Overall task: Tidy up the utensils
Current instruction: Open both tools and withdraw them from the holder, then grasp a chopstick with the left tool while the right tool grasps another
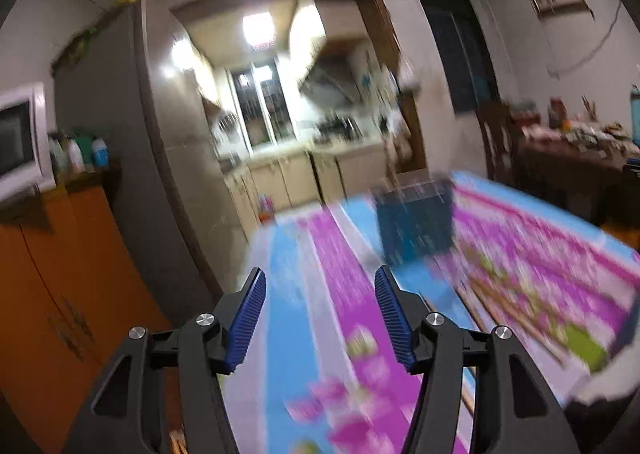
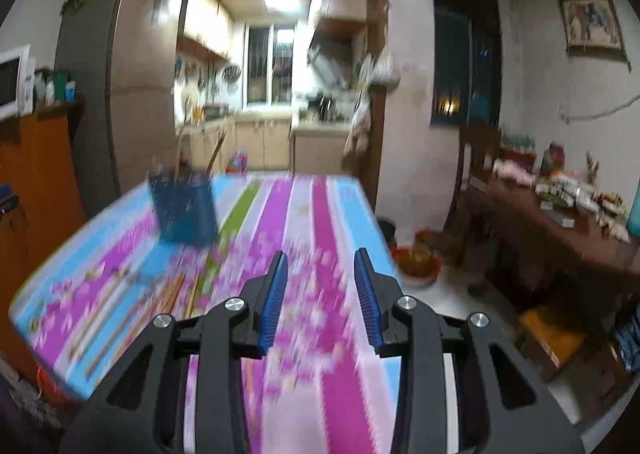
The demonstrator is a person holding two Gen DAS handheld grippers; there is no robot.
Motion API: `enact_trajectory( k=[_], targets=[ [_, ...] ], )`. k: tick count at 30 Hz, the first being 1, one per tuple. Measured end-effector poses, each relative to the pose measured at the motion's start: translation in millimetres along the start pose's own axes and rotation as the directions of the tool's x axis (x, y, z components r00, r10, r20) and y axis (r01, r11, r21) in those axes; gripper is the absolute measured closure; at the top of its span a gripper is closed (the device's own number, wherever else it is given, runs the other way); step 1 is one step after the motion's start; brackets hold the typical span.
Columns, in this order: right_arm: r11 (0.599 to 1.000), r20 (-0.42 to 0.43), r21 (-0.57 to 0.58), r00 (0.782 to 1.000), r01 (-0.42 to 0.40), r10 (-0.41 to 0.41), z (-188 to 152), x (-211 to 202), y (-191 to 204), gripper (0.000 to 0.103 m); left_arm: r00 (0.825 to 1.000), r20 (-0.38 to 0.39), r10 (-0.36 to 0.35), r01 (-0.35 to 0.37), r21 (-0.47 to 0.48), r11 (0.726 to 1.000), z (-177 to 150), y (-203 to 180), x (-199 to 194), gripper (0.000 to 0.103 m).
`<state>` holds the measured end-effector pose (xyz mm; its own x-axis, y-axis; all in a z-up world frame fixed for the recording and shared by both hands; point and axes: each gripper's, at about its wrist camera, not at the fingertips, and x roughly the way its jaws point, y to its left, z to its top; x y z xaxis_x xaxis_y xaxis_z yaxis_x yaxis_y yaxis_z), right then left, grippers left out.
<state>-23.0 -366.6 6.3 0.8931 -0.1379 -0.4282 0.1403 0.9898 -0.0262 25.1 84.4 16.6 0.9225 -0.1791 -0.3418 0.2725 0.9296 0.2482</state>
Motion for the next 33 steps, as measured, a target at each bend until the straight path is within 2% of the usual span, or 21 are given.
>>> enact_trajectory(
  k=[3,7,13,15,18,21,26,33],
  targets=[
    [0.999,-0.080,0.005,0.996,-0.043,0.043,-35,1,21,0.070,0.994,-0.106,-0.039,0.041,0.011,0.999,-42,-28,-5,0.045],
    [0.998,-0.135,-0.002,0.989,-0.070,0.069,-69,4,43,0.070,0.972,-0.190,-0.141,0.132,-0.059,0.990,-76,-55,-11,0.046],
    [0.988,-0.200,-0.028,0.970,-0.149,0.141,-110,5,75,0.070,0.966,-0.206,-0.155,0.153,-0.024,0.988,-91,-93,-18,0.054],
    [0.982,-0.203,-0.034,0.963,-0.187,0.177,-117,5,86,0.070,0.958,-0.223,-0.181,0.182,-0.014,0.983,-97,-105,-17,0.057],
    [0.965,-0.196,-0.061,0.951,-0.256,0.240,-121,5,104,0.070,0.945,-0.243,-0.219,0.211,-0.056,0.976,-102,-111,-12,0.057],
    [0.946,-0.179,-0.097,0.941,-0.308,0.288,-119,12,125,0.073,0.950,-0.250,-0.187,0.177,-0.064,0.982,-104,-114,-8,0.057],
    [0.932,-0.177,-0.099,0.928,-0.348,0.328,-118,29,145,0.077,0.962,-0.237,-0.135,0.129,-0.039,0.991,-103,-117,-7,0.057],
    [0.929,-0.223,-0.105,0.919,-0.355,0.326,-123,46,160,0.086,0.963,-0.238,-0.125,0.115,-0.054,0.992,-104,-108,-7,0.057]
  ],
)
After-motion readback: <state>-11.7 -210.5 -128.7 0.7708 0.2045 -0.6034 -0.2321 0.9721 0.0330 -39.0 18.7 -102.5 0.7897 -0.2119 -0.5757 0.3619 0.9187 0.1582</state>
